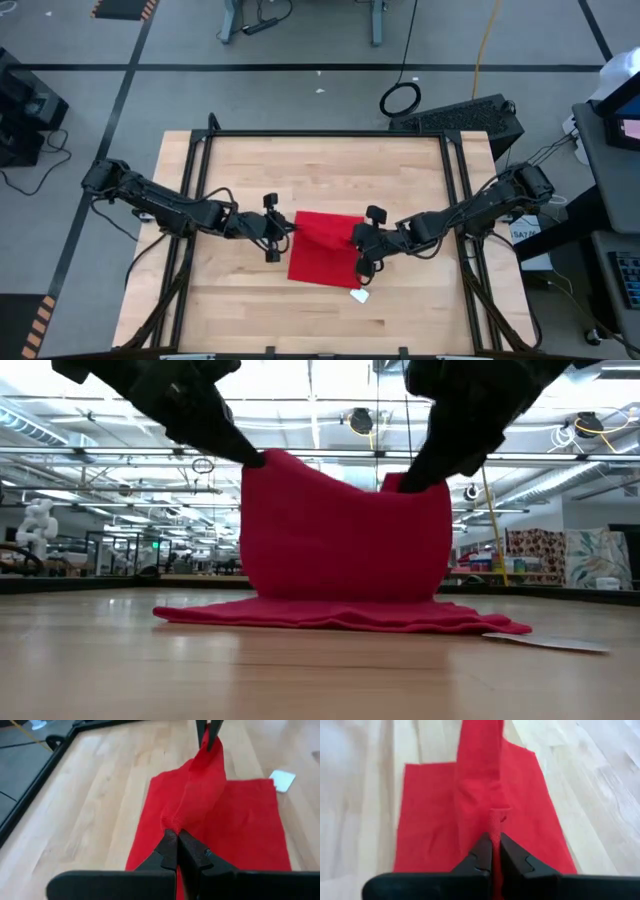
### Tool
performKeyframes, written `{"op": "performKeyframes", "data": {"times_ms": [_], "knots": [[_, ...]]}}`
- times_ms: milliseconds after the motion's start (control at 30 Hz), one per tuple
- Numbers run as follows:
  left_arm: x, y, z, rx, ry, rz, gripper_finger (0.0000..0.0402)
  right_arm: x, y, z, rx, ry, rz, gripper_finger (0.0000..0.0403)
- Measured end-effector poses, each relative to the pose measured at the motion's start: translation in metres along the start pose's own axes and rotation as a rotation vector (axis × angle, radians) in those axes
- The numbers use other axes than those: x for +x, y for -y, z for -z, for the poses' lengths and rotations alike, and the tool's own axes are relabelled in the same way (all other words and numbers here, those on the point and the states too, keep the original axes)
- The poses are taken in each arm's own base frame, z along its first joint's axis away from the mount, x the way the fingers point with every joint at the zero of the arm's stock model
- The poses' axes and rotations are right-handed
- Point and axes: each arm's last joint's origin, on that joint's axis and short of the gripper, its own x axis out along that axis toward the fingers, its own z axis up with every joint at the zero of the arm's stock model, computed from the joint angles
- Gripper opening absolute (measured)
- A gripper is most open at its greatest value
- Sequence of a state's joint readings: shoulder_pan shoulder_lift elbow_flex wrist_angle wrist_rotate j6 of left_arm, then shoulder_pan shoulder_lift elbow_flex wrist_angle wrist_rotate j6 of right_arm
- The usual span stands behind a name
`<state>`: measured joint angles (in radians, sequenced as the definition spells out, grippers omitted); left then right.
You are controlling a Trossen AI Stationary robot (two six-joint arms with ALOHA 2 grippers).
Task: Roll napkin
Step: Fold the red napkin
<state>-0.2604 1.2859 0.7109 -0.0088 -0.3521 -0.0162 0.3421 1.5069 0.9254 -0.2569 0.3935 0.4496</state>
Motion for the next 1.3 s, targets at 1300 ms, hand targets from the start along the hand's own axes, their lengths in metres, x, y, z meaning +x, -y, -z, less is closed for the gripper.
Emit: {"op": "performKeyframes", "data": {"times_ms": [1300], "knots": [[-0.035, -0.038, -0.035, 0.074, 0.283, -0.235, 0.0002, -0.070, 0.042, -0.047, -0.051, 0.348, 0.150, 0.0006]]}}
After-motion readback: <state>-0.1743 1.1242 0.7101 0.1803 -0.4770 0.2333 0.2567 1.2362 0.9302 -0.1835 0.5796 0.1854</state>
